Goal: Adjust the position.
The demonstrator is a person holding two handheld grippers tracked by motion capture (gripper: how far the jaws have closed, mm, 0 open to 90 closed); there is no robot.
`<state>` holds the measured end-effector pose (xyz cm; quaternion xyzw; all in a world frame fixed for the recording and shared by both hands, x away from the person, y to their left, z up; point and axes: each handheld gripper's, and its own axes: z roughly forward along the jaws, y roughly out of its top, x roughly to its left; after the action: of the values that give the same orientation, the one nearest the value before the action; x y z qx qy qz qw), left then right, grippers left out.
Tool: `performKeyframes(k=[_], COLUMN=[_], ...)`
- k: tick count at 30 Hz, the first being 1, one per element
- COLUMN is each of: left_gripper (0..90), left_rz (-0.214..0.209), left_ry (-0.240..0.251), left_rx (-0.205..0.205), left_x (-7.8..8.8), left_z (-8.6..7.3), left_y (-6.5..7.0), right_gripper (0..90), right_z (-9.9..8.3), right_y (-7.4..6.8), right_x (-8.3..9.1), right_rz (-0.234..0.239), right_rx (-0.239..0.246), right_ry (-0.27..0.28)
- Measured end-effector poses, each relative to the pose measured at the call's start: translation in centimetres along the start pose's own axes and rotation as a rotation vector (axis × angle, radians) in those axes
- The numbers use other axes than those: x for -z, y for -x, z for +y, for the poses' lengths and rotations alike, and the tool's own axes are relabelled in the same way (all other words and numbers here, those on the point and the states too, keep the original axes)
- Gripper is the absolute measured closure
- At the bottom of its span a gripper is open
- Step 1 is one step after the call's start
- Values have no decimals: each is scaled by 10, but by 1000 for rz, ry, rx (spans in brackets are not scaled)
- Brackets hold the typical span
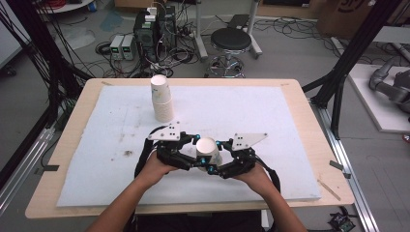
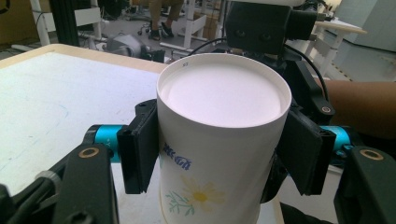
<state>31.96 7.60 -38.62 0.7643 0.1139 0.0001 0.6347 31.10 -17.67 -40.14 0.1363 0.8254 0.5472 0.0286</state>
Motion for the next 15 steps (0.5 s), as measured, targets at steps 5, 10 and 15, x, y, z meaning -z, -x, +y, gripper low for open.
performKeyframes(k=[5, 10, 15], left_gripper=[354, 346, 142], left_rz=[5, 12, 57], left_ry=[-3, -19, -81], left_rx=[-5, -21, 16], left_x=[0, 0, 4], left_z=[0, 0, 1], left_y=[1, 2, -1], right_gripper=[310, 349, 364], right_z=[-1, 0, 0], right_y=[1, 0, 1], right_x=[-1, 0, 4], right_rz=[0, 0, -17], right_rx=[-4, 12, 37], right_ry=[-11, -25, -95])
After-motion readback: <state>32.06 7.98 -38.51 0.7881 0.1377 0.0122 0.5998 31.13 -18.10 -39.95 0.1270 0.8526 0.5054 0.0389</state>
